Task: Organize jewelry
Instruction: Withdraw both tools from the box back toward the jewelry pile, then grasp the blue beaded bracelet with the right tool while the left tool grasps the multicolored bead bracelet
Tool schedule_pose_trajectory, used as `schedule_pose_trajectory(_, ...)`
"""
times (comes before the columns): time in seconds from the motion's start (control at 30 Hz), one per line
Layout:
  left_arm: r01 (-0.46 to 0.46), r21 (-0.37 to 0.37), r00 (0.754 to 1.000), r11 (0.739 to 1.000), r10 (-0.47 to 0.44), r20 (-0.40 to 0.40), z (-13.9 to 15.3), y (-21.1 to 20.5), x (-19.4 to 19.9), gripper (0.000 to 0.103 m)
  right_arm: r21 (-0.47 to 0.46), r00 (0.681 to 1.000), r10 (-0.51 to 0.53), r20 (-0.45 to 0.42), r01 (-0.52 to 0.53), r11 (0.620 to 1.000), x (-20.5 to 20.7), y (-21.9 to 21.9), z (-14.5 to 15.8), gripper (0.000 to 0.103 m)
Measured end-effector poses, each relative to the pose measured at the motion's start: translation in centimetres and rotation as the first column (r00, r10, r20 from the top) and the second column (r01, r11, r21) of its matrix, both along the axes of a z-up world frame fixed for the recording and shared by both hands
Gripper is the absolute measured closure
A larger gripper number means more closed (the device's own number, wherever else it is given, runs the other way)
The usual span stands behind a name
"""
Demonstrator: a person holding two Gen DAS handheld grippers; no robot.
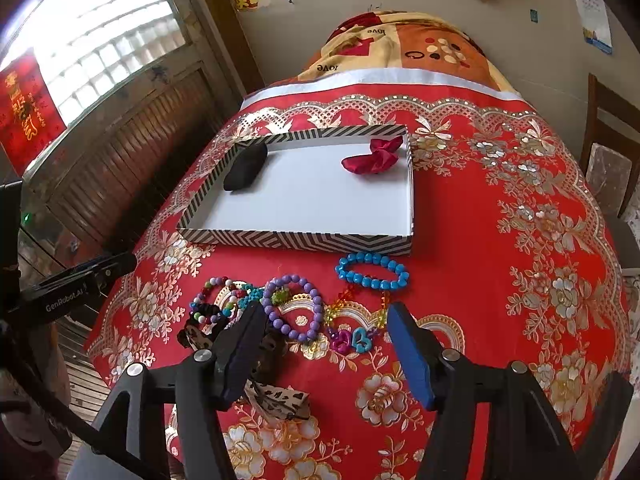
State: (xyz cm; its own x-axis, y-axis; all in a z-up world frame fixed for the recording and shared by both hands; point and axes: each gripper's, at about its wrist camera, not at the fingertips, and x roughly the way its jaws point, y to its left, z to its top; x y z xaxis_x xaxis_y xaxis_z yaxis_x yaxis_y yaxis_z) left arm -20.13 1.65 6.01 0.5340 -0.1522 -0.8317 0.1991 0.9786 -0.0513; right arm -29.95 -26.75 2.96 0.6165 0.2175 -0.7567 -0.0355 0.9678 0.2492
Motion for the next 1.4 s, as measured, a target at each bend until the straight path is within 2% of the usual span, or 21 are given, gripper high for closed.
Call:
schedule_pose_trajectory(0.37,0.003,-0.042,0.995,0.999,-0.007,-0.095,-1.9,1.8,-0.3,0.056,0.005,1.000,0.006,-0.029,-0.005,1.000,-0.6,0.5,-1.1,0.041)
schedule_pose_trajectory(0.5,0.061,-0.114,0.987,0.992,-0.077,-0.144,-2.4,1.6,-0.8,0.056,0.008,0.999,0.006,-0.051,-0.005,1.000,-0.3,0.6,-1.9,0.041)
schedule_pose_trajectory(0.57,0.102,-0.122,0.980,0.987,-0.121,-0.158,-2.7,1.0,-1.3,0.056,0.010,0.998,0.005,-0.063,-0.004,1.000,-0.1,0.6,-2.4,0.041)
schedule_pose_trajectory(0.77,0.116,-0.119,0.970,0.986,-0.138,-0.201,-4.2,0.4,-1.3,0.056,0.014,0.996,0.003,-0.092,-0.002,1.000,0.6,0.5,-3.4,0.041)
schedule_pose_trajectory(1.07,0.119,-0.044,0.951,0.992,-0.126,-0.283,-7.8,1.4,0.4,0.056,0.005,0.994,0.001,-0.111,-0.001,1.000,2.1,0.2,-4.3,0.041)
schedule_pose_trajectory(1.4,0.127,-0.032,0.942,0.991,-0.131,-0.308,-10.0,0.4,1.6,0.056,-0.037,0.992,-0.058,-0.112,0.054,0.998,5.4,-2.8,-5.4,0.041)
